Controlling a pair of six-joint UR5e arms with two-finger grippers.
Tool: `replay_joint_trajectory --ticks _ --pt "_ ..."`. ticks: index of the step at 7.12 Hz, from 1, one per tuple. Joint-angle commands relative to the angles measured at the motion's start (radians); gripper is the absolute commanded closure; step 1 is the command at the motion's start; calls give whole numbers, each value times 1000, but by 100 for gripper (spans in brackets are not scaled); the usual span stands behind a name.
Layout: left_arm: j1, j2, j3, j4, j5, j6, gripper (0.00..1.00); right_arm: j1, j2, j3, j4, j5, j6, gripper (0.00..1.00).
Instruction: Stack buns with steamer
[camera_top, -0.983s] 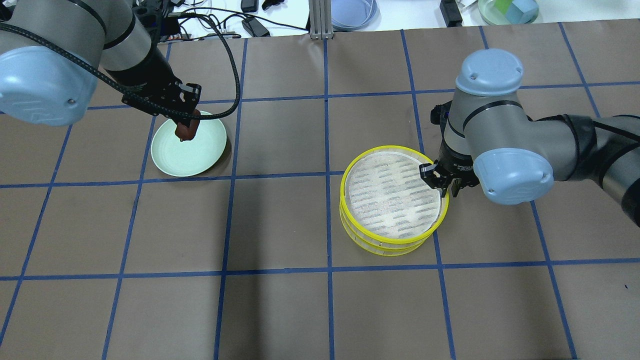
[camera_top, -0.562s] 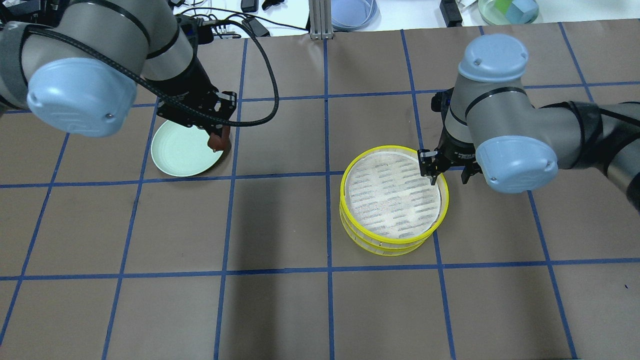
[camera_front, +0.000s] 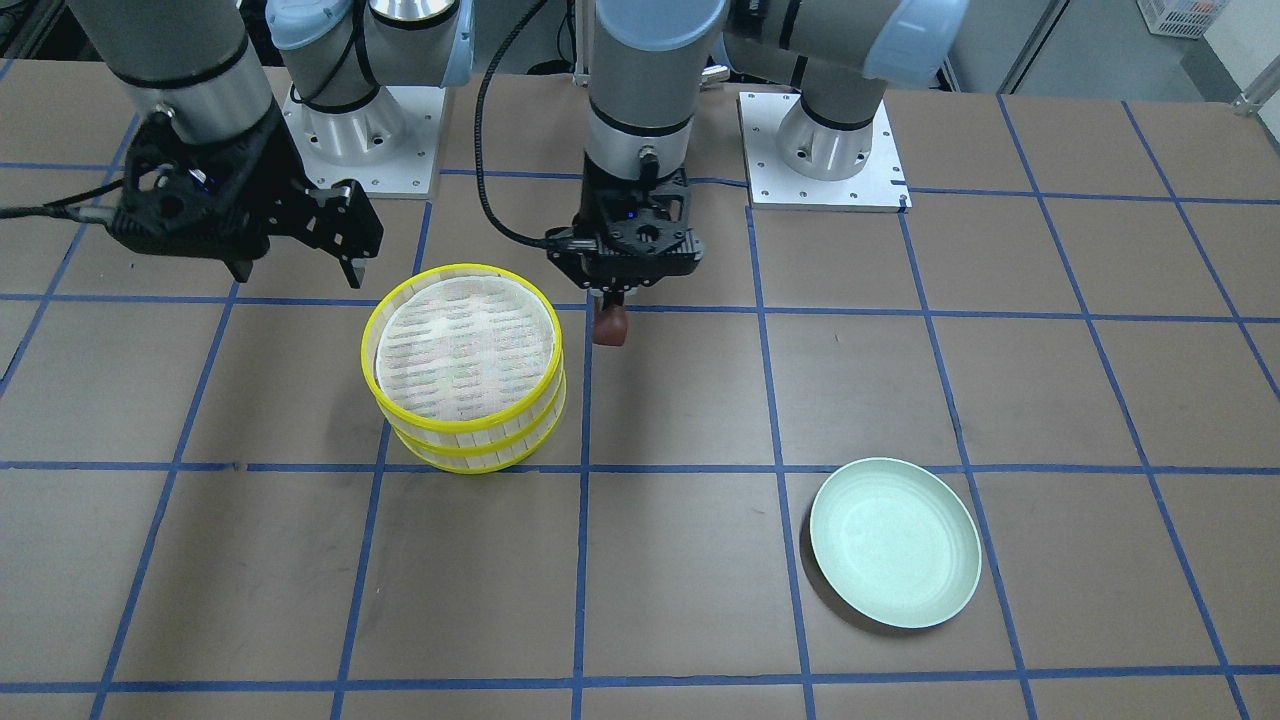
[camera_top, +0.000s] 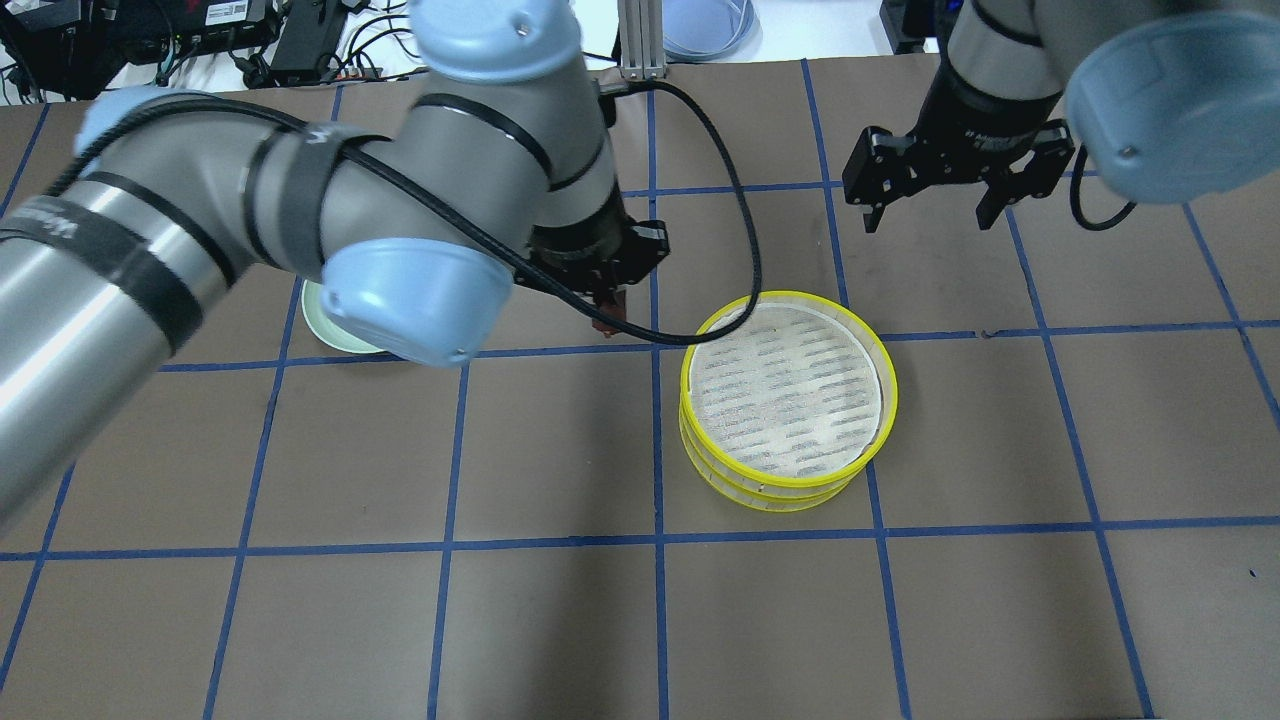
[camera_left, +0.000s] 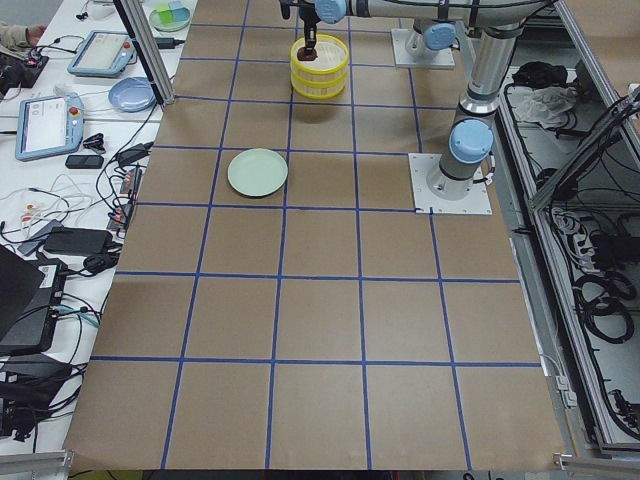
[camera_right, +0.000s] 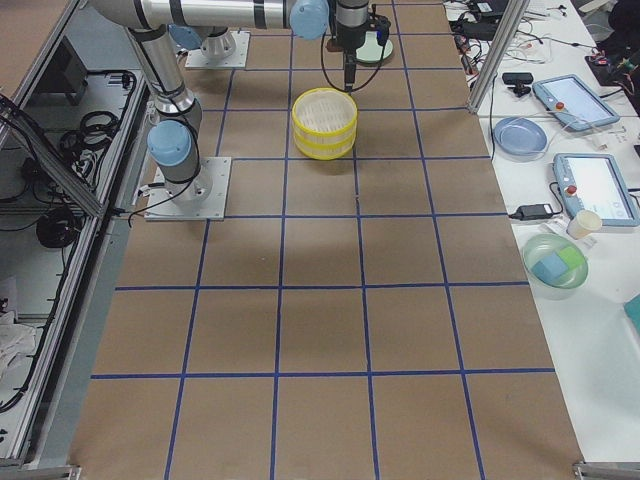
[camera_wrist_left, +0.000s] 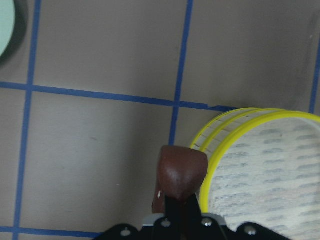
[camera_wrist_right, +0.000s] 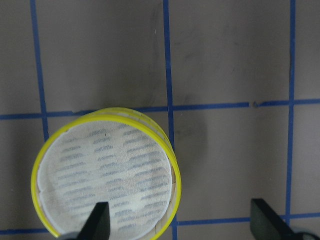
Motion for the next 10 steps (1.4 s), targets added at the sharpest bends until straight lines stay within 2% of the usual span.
replay_joint_trajectory --ticks 1,2,3,4,5,8,9,10 --pt "-87 -93 0 109 -9 -117 83 -1 -29 -120 90 6 1 0" --pt "-98 -145 0 149 -18 -117 81 -3 -55 -127 110 6 0 0" --pt "-101 -185 0 172 -41 -113 37 -3 -69 -121 120 -3 -3 0" --pt "-104 -181 0 171 -31 -102 7 -1 -69 -117 124 3 -8 0" --pt "-107 -169 0 159 -29 -105 0 -1 -64 -99 123 3 -8 0" --pt "-95 -128 3 140 -26 -101 0 -3 -64 -82 114 4 -8 0" --pt "-60 -96 5 111 32 -8 0 -3 -61 -82 114 6 -8 0" --pt "18 -51 9 58 49 149 0 -3 -61 -81 114 4 -10 0"
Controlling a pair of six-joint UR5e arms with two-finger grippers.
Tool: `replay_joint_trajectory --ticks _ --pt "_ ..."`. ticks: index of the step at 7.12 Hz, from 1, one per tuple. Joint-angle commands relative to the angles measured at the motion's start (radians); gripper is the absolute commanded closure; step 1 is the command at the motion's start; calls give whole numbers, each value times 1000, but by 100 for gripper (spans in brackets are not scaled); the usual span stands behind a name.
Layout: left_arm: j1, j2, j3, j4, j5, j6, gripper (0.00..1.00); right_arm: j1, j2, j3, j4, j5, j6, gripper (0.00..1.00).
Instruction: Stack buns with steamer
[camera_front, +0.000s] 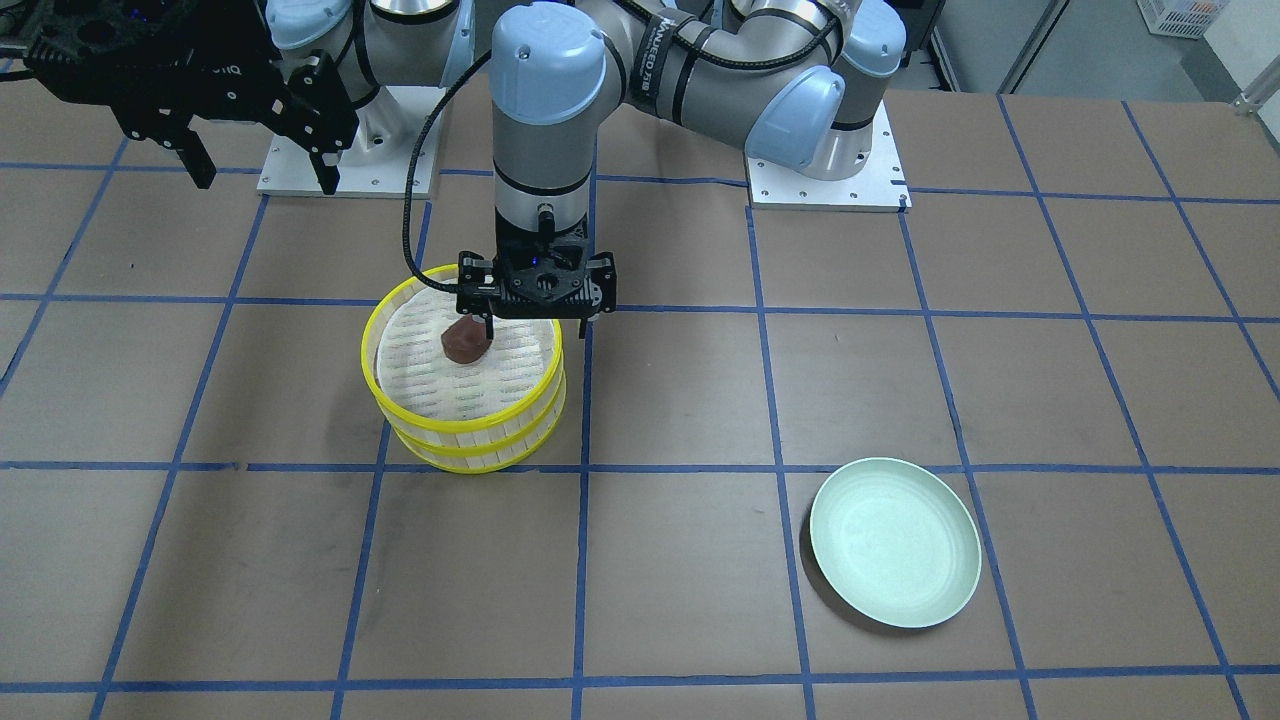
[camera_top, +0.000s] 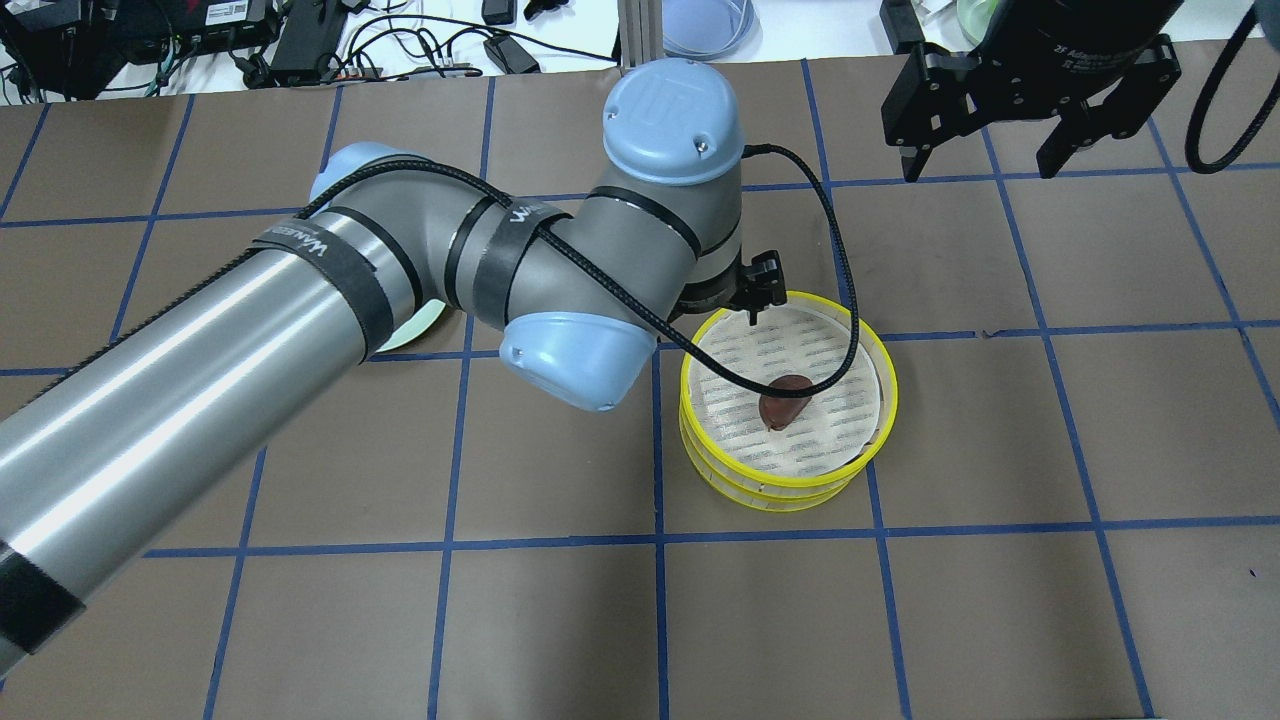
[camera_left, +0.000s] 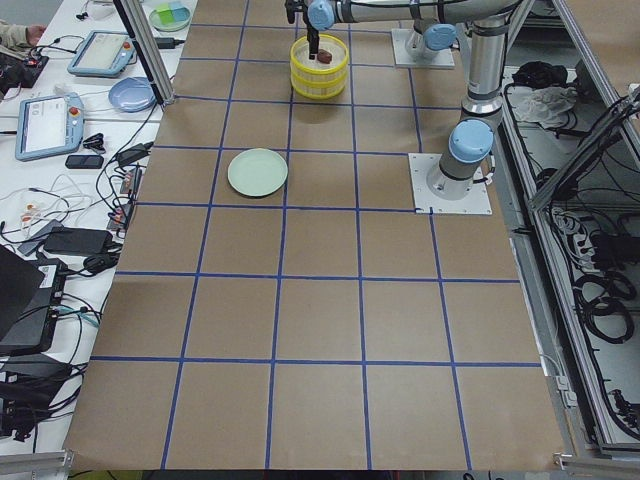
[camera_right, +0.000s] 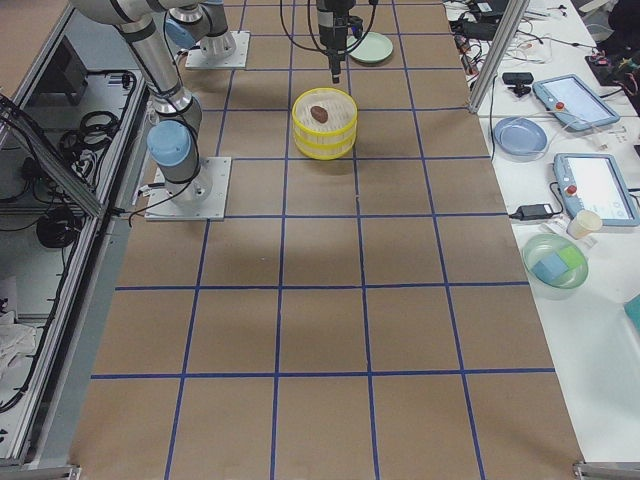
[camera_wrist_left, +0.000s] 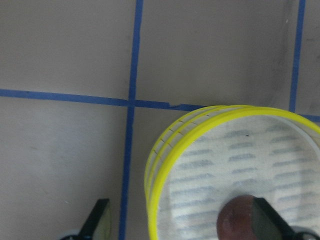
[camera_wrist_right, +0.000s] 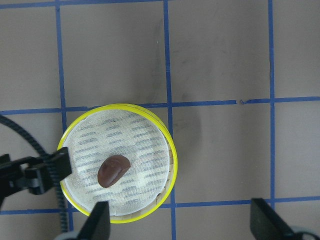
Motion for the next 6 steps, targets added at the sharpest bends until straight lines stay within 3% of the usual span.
replay_joint_trajectory --ticks 1,2,4,6 --pt "134 101 21 -85 28 214 0 0 1 3 1 -7 -1 0" --pt "210 138 33 -180 26 300 0 0 0 3 3 -9 -1 0" --pt "390 199 67 -253 3 481 0 0 1 3 0 -1 -1 0" --pt "421 244 145 -413 -4 496 0 0 0 3 1 -1 -1 0"
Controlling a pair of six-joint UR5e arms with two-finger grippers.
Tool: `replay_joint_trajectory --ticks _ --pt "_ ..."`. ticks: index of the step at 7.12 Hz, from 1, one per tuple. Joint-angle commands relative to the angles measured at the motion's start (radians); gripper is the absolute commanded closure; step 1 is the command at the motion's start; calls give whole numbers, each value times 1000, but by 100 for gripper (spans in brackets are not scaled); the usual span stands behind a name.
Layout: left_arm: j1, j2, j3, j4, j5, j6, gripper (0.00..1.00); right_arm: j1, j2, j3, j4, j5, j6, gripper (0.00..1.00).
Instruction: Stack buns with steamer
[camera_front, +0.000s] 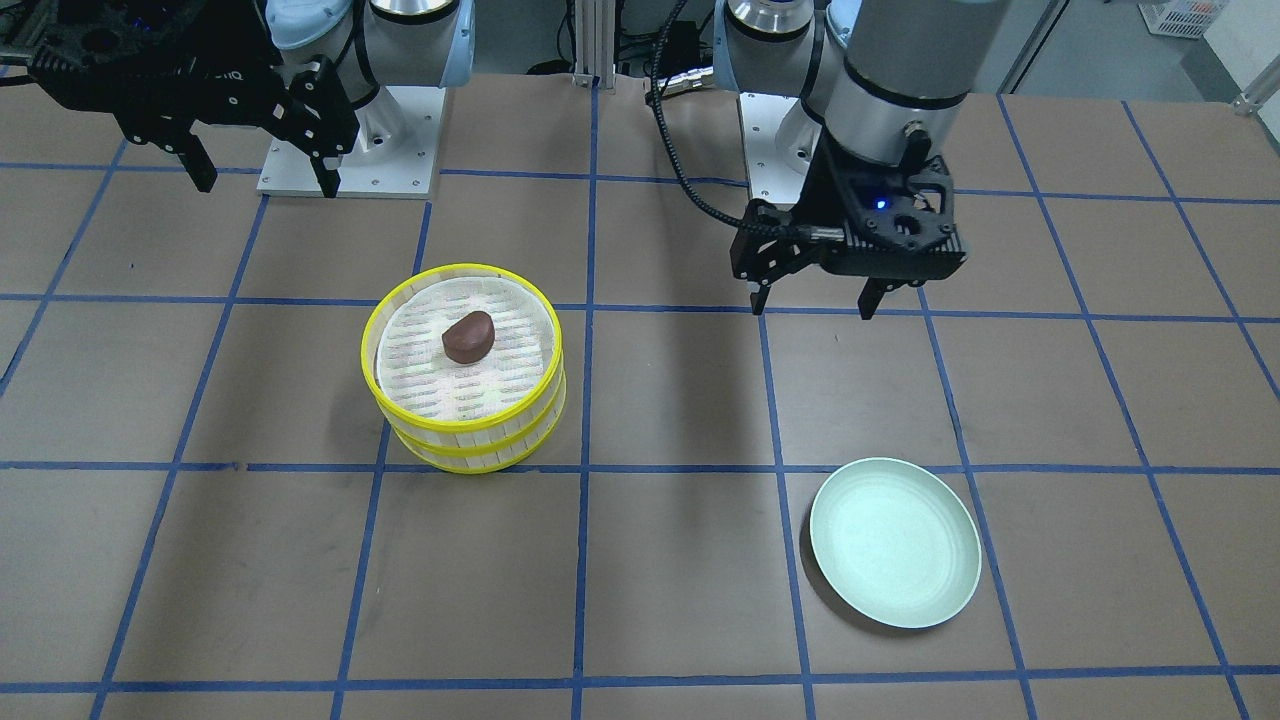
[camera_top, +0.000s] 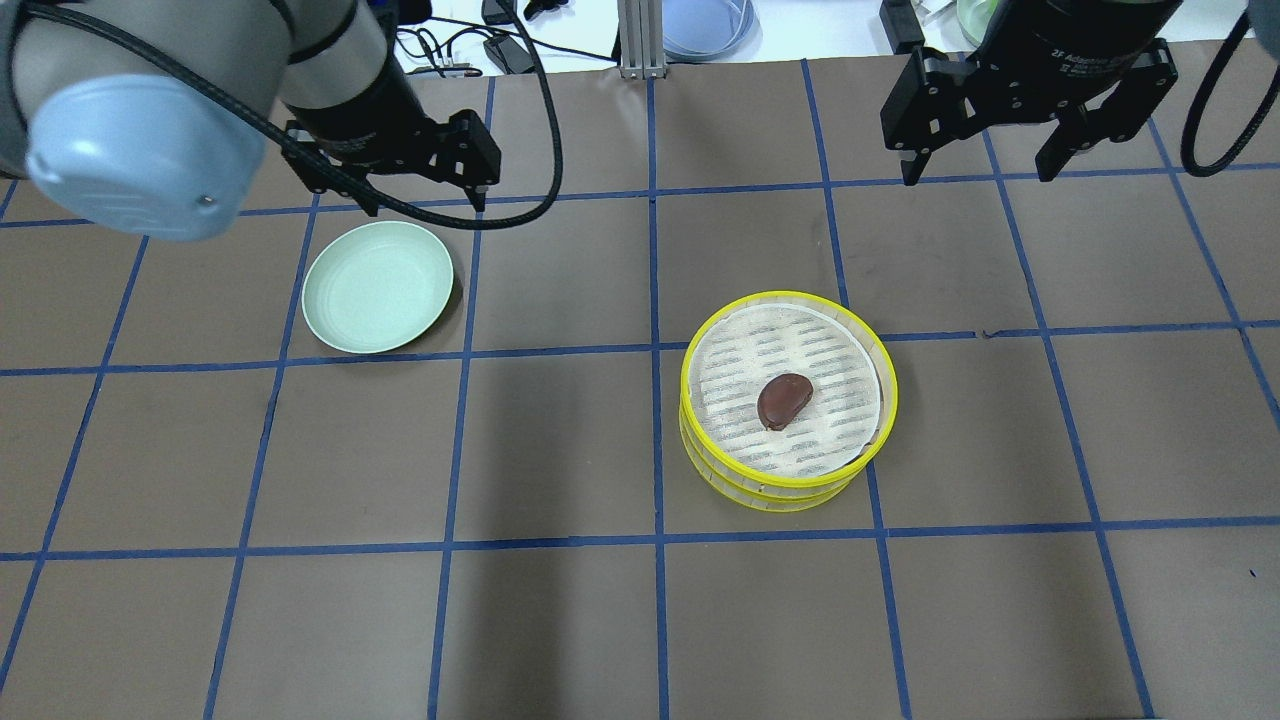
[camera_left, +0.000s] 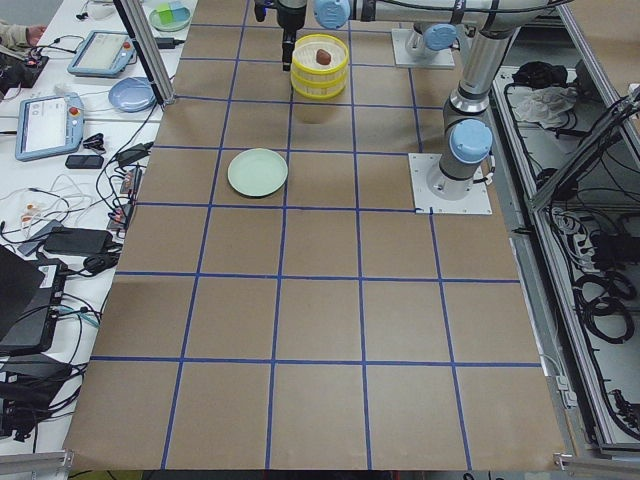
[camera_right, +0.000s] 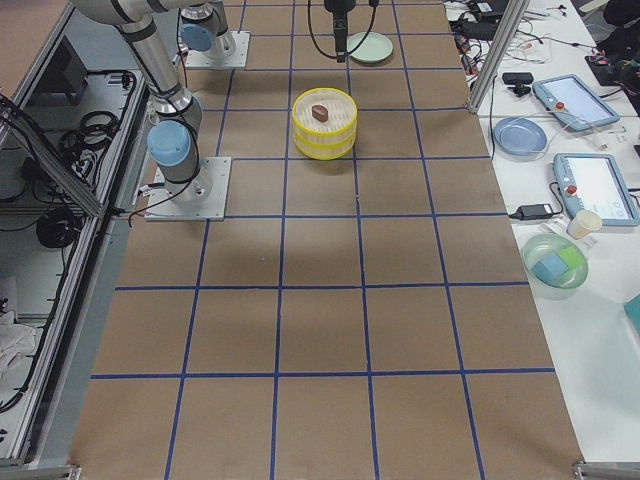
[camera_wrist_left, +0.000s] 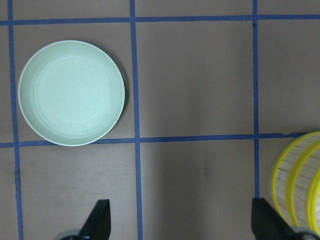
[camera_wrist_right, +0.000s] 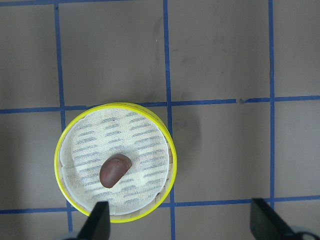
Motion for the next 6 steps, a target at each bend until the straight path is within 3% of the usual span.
replay_joint_trajectory --ticks 1,6 --pt "27 38 30 -121 -7 8 0 0 -1 0 -1 2 0 0" --pt "40 65 -2 -131 -43 15 0 2 -4 2 -4 3 3 0"
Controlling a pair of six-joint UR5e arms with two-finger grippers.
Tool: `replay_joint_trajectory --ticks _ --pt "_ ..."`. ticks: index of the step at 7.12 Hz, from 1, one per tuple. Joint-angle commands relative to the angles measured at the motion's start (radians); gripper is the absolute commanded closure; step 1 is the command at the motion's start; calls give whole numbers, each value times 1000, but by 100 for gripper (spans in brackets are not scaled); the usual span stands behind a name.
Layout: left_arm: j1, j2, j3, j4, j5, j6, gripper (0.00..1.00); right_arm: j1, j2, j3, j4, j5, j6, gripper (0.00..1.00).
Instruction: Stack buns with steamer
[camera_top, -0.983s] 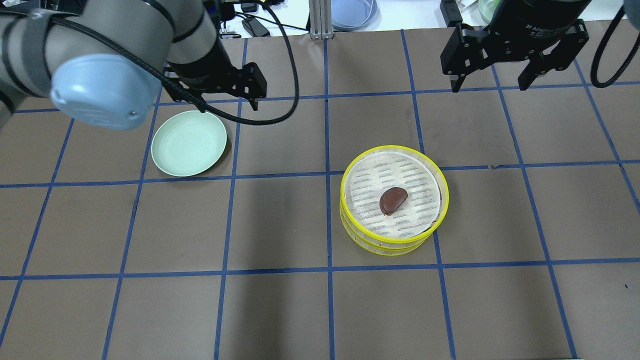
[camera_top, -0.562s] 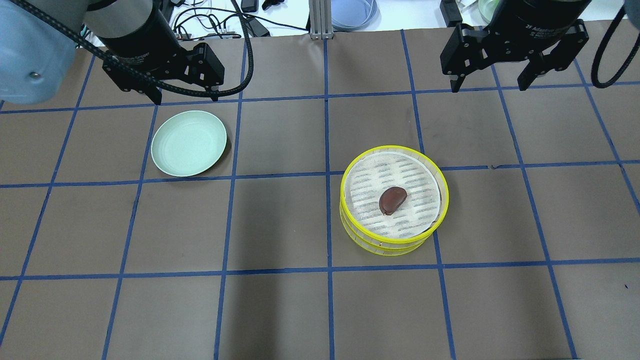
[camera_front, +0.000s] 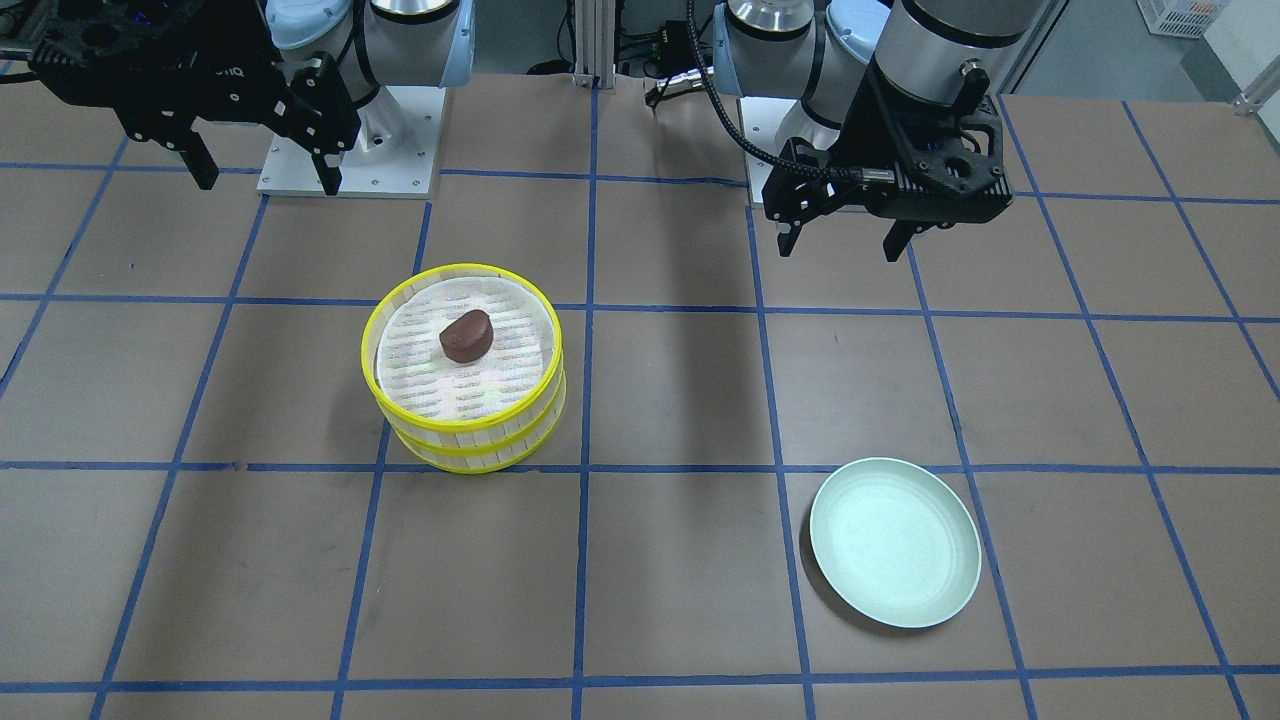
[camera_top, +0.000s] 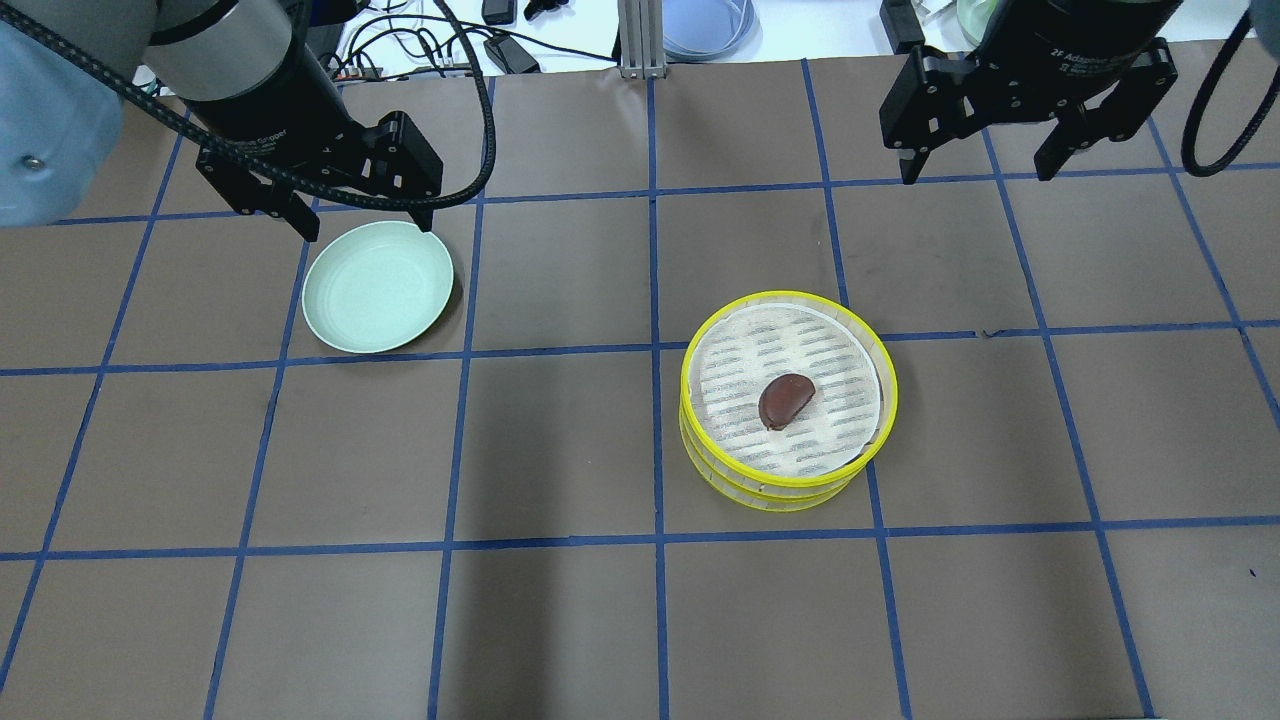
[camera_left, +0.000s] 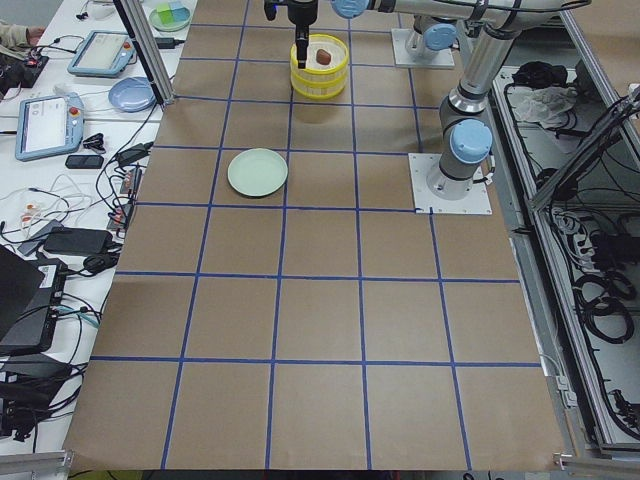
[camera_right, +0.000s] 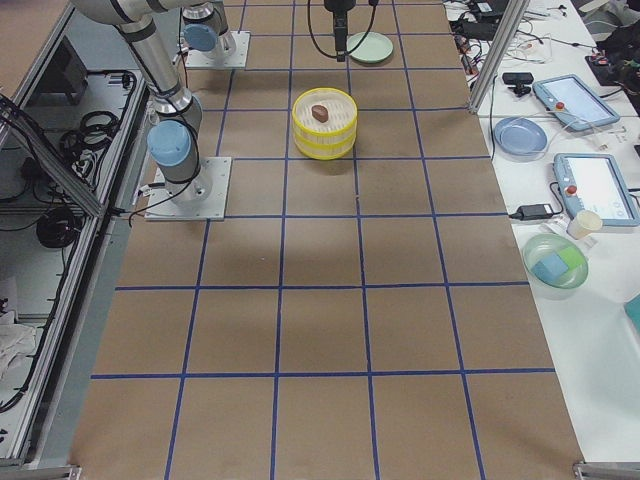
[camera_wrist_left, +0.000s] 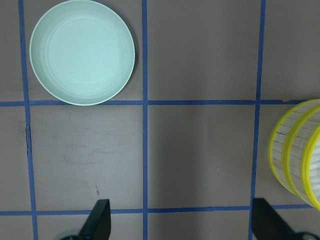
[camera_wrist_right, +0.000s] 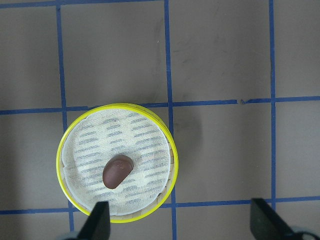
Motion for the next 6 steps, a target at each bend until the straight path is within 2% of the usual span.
replay_joint_trajectory --ticks 1,4,6 --pt "3 15 -4 -9 3 2 0 0 0 0 -1 -1 0 0" --pt "5 12 -6 -6 4 3 0 0 0 0 -1 1 0 0" --pt "8 12 -13 -1 52 5 0 0 0 0 -1 -1 0 0"
